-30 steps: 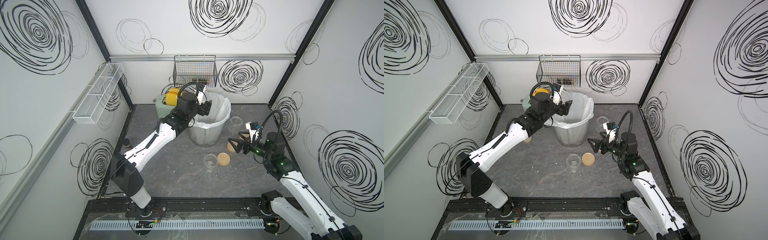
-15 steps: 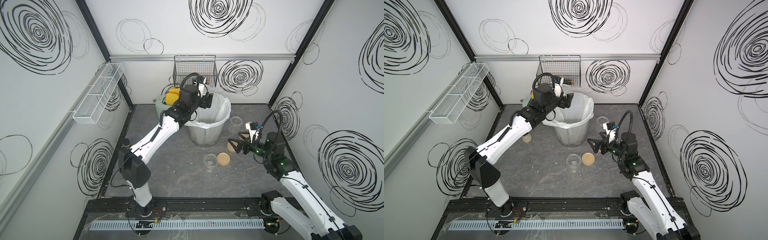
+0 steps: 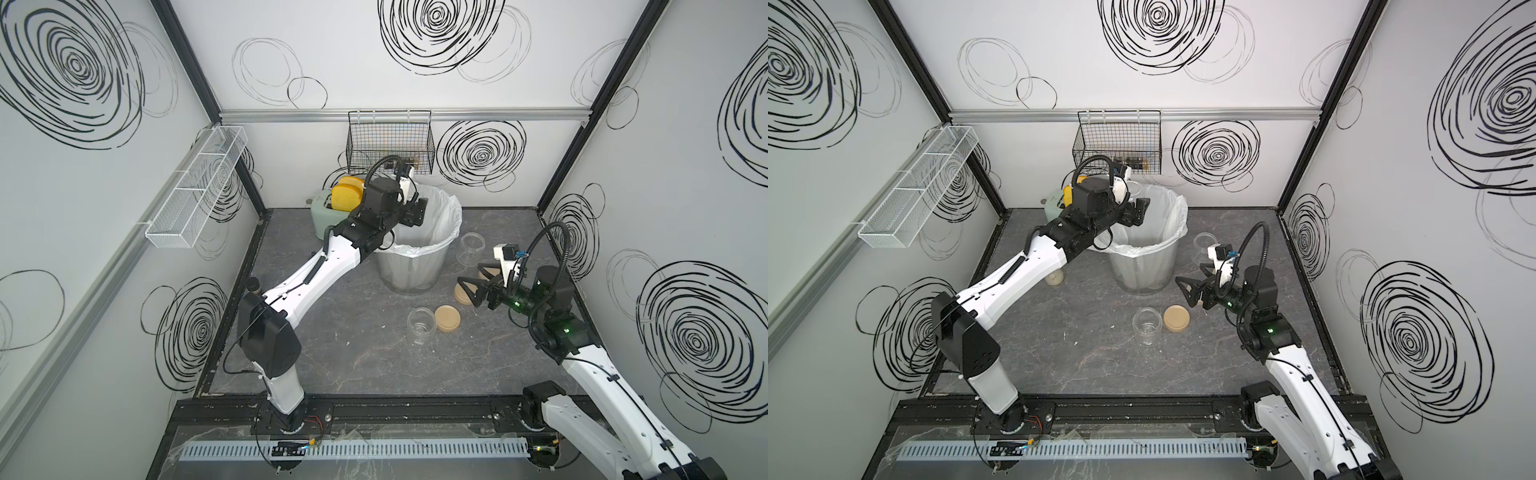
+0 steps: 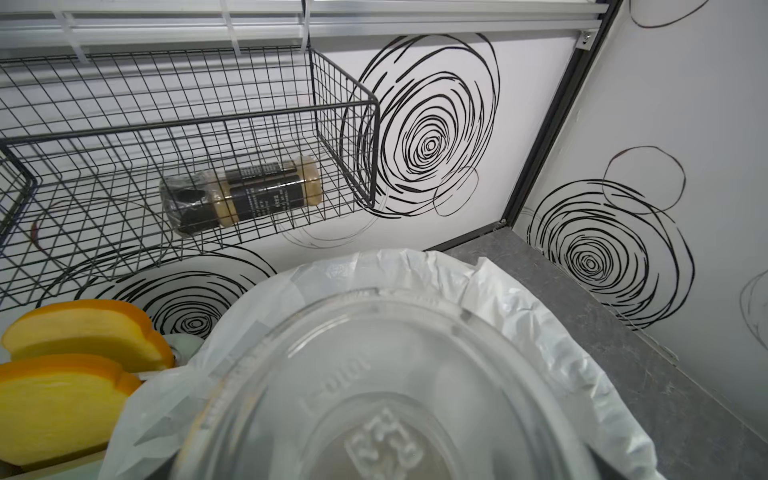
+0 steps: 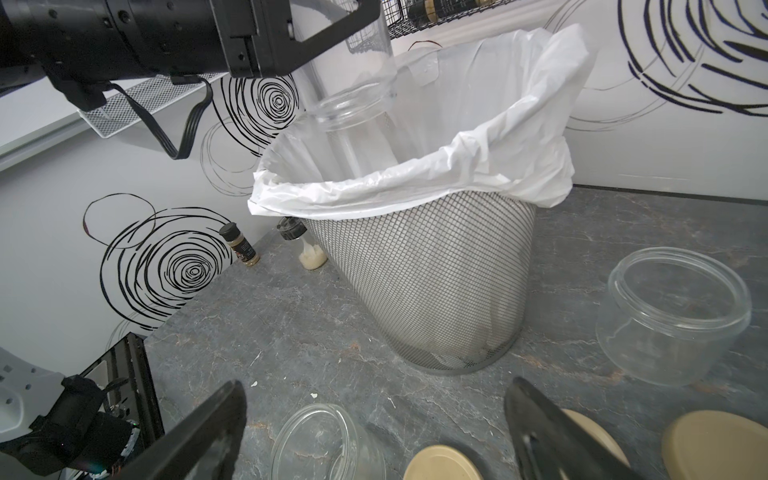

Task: Empty moldy rice from jars
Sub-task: Pour the moldy rice from the jar into the trash bin.

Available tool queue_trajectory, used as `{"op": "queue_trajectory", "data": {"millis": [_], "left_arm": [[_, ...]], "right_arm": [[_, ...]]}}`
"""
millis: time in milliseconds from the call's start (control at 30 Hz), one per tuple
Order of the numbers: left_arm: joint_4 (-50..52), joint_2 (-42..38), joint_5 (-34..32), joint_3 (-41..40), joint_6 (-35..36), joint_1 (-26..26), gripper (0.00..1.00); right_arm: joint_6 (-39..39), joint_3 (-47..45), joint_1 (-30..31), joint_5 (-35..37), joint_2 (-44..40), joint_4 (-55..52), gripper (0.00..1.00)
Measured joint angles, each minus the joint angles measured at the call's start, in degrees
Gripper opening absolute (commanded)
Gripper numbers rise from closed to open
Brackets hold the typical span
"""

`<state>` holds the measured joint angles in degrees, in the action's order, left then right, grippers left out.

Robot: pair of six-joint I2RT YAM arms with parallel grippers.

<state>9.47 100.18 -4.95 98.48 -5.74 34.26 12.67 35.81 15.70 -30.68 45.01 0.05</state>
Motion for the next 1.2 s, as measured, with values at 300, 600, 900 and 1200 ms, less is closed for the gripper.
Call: {"op": "queue_trajectory", "data": {"millis": [300, 600, 900, 1200], "left_arm": [[-2.6, 0.3, 8.6, -0.6, -5.8, -4.8, 0.79], [-12.2, -3.6, 20.0, -7.3, -18.4, -8.0, 0.79], [-31.3, -6.9, 29.9, -15.8, -36.2, -8.1, 0.78], [-45.8, -6.9, 32.4, -21.2, -49.7, -6.7, 0.78]], "right_arm": [[0.0, 0.0, 0.0, 0.0, -0.3, 0.0, 0.98], [-0.4, 1.6, 0.0, -1.6, 2.4, 1.8, 0.98], [0.2, 8.3, 0.0, -7.1, 10.1, 11.7, 0.89], [0.4, 16.1, 1.9, -12.4, 18.5, 22.9, 0.75]]}}
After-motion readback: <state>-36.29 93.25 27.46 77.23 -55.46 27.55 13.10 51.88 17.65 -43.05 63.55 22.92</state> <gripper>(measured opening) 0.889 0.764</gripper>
